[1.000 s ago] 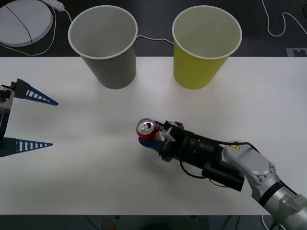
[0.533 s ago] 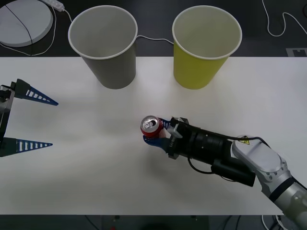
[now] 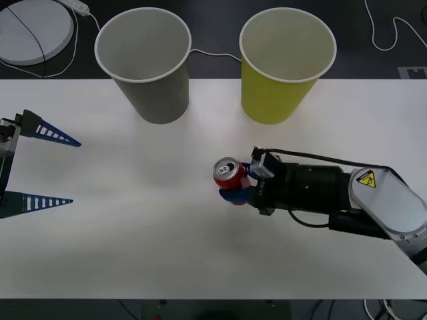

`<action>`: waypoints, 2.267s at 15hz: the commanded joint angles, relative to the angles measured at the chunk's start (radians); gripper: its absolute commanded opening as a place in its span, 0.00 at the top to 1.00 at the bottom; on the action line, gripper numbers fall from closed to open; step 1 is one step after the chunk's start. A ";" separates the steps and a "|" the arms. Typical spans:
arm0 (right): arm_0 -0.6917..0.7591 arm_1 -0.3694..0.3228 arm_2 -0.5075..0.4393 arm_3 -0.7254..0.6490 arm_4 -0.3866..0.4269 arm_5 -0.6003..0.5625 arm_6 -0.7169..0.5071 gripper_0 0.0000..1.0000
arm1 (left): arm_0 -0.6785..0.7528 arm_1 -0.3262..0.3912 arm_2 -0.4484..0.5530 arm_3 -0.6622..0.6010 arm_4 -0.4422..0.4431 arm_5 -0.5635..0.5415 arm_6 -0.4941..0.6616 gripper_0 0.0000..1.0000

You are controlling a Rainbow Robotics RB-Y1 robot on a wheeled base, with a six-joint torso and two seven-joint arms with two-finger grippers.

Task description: Put the can into the green bin and the plastic bottle into the gray bin

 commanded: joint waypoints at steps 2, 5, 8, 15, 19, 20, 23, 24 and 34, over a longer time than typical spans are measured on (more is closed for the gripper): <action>0.001 -0.114 -0.044 -0.158 0.114 -0.088 -0.317 1.00 | 0.000 0.000 0.000 0.000 0.000 0.000 0.000 0.00; 0.018 -0.195 -0.151 -0.249 0.115 -0.208 -0.480 1.00 | 0.000 0.000 0.000 0.000 0.000 0.000 0.000 0.00; 0.050 -0.295 -0.284 -0.354 0.121 -0.349 -0.664 1.00 | 0.000 0.000 0.000 0.000 0.000 0.000 0.000 0.00; 0.023 -0.468 -0.508 -0.384 0.026 -0.546 -0.929 1.00 | 0.000 0.000 0.000 0.000 0.000 0.000 0.000 0.00; -0.040 -0.585 -0.541 -0.374 -0.014 -0.566 -0.992 1.00 | 0.000 0.000 0.000 0.000 0.000 0.000 0.000 0.00; -0.072 -0.603 -0.541 -0.351 -0.026 -0.585 -0.992 1.00 | 0.000 0.000 0.000 0.000 0.000 0.000 0.000 0.00; -0.236 -0.615 -0.533 -0.281 -0.010 -0.730 -0.992 1.00 | 0.000 0.000 0.000 0.000 0.000 0.000 0.000 0.00; -0.295 -0.615 -0.510 -0.252 -0.003 -0.763 -0.992 1.00 | 0.000 0.000 0.000 0.000 0.000 0.000 0.000 0.00; -0.982 -0.427 0.036 0.222 0.204 -0.786 -0.991 1.00 | 0.000 0.000 0.000 0.000 0.000 0.000 0.000 0.00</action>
